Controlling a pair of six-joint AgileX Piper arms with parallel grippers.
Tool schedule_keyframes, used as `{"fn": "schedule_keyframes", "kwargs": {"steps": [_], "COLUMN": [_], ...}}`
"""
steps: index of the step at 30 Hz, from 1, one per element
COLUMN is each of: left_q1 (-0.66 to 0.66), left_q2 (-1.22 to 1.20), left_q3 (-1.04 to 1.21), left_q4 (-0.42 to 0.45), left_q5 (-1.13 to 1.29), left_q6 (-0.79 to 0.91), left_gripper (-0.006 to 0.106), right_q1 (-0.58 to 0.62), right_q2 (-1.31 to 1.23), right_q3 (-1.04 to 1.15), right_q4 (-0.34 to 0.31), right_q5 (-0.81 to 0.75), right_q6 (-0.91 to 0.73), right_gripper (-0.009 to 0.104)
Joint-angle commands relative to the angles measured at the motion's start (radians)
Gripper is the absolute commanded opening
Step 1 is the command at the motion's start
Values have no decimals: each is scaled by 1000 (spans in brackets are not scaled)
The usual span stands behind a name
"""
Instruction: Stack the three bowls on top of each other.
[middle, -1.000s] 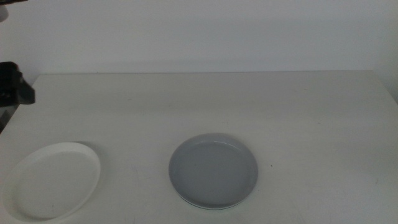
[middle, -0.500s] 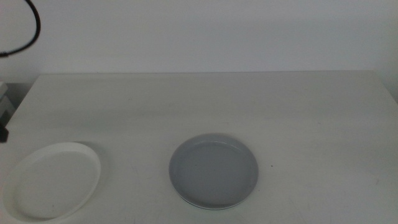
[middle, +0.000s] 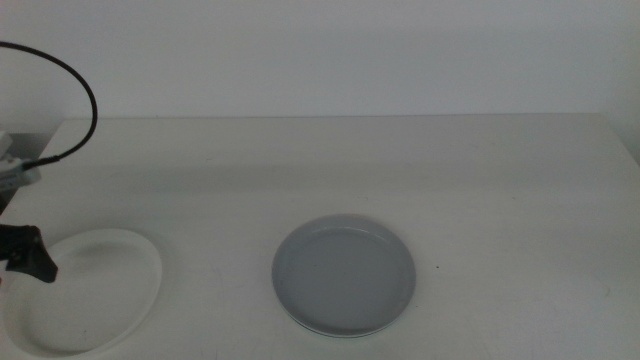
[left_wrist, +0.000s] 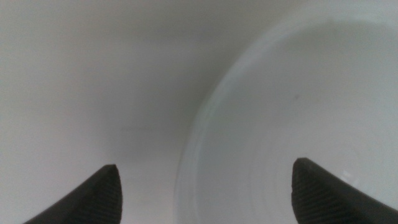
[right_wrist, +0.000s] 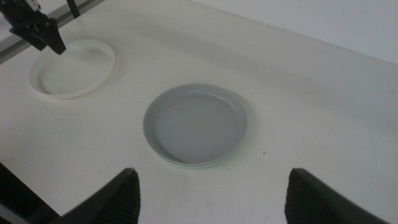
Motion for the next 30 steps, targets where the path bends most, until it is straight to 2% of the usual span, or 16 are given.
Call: {"fn": "schedule_keyframes", "kwargs": {"steps": [1,4,6,10,15,16,20,24,30], "left_q1": [0,-1,-1,-1,-1,-1,-1,-9,-157], "left_q2": [-12,22,38,49,48,47,17,-60,-124], "left_q3": [-28,-28,-28,-27,-27,-29,-29,-46,-183], "left_q4": [-45,-56,-56,-55,-55,-55,-59,-116,-108], "left_q5": [2,14,27,37,56,69,106,168,255], "left_q6": [-2,-1,-1,-2,-9,-9,-11,-33,-240], "left_gripper": [95,87,76,48,5,0,0,0,0], "right_q1": [-7,-7,-7,-7,-7,-7,-7,-7,-7], "right_q2": [12,12,12,12,12,12,12,12,12], "right_q3": [-21,-21,-21,-21,-21,-21,-21,-21,-21], "right_q4": [8,8,8,8,8,8,8,8,8], "right_q5": [-60,-60,-60,-60,-60,-60,-60,-60,-60], "right_q6": [-14,-14,-14,-14,-14,-14,-14,-14,-14], "right_gripper": [59,59,59,59,59,59,59,59,59]}}
